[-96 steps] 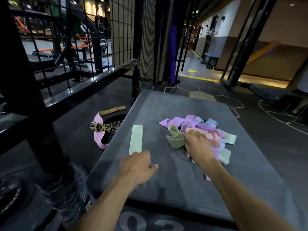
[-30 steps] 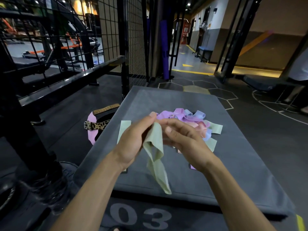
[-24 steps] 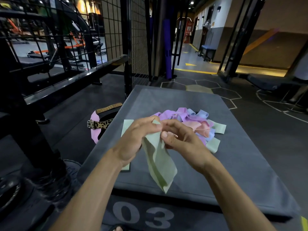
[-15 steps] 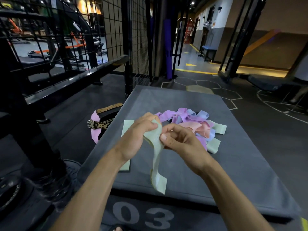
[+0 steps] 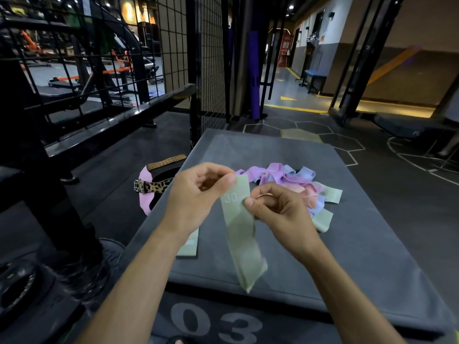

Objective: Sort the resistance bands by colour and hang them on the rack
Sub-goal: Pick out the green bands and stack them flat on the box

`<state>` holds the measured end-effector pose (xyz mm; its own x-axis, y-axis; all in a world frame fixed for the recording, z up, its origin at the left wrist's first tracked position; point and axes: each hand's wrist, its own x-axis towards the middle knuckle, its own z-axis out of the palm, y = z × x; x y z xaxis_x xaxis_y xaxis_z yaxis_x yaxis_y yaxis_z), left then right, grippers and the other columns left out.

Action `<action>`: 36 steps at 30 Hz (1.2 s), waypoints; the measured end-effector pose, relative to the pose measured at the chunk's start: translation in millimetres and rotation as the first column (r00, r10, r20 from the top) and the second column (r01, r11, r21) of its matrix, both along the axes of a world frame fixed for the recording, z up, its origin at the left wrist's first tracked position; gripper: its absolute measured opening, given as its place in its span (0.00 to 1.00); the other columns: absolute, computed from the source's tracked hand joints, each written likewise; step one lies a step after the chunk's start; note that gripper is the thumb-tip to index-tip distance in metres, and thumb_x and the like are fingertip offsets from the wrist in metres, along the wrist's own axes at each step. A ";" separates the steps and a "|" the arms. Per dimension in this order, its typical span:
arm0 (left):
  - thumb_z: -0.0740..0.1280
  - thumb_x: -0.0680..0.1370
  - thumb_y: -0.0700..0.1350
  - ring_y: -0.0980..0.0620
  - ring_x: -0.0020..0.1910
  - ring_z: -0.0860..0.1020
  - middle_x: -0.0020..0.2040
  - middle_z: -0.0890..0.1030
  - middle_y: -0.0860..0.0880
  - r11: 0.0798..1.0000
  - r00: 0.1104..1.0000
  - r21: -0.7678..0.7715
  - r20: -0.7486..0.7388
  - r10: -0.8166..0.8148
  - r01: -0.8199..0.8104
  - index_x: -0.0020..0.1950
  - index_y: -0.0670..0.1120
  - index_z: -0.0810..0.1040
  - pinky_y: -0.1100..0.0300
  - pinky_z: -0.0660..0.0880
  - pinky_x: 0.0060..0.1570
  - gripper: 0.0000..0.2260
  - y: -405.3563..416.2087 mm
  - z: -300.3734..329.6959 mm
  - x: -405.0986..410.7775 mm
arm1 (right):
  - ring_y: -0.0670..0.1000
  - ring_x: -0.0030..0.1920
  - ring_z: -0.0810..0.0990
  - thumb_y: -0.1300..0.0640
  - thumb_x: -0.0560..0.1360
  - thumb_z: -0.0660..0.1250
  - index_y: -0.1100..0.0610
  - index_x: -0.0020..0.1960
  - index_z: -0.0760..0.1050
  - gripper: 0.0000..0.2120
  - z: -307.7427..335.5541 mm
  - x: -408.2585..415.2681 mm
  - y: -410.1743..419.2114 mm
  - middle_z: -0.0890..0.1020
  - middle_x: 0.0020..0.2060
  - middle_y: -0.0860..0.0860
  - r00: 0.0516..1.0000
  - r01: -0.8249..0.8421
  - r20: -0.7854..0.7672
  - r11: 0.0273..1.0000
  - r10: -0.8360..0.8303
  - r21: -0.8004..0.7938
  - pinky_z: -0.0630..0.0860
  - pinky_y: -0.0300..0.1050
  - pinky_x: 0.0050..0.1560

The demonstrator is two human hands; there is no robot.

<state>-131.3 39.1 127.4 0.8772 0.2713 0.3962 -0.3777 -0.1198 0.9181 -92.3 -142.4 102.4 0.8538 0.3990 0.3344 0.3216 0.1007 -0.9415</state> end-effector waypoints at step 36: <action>0.69 0.80 0.38 0.47 0.35 0.84 0.38 0.82 0.44 0.962 0.765 -0.069 -0.592 -0.253 0.264 0.40 0.40 0.77 0.58 0.79 0.36 0.09 64.6 -89.6 -8.0 | 0.50 0.40 0.79 0.61 0.79 0.70 0.53 0.47 0.79 0.04 63.7 115.9 103.0 0.82 0.40 0.54 0.966 0.223 0.125 0.973 -0.228 0.056 0.79 0.45 0.39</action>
<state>-139.2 103.7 37.7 0.9756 -0.0019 -0.2196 0.2180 -0.1151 0.9691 23.6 -39.4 166.1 0.8684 0.1848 0.4601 0.4594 0.0493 -0.8869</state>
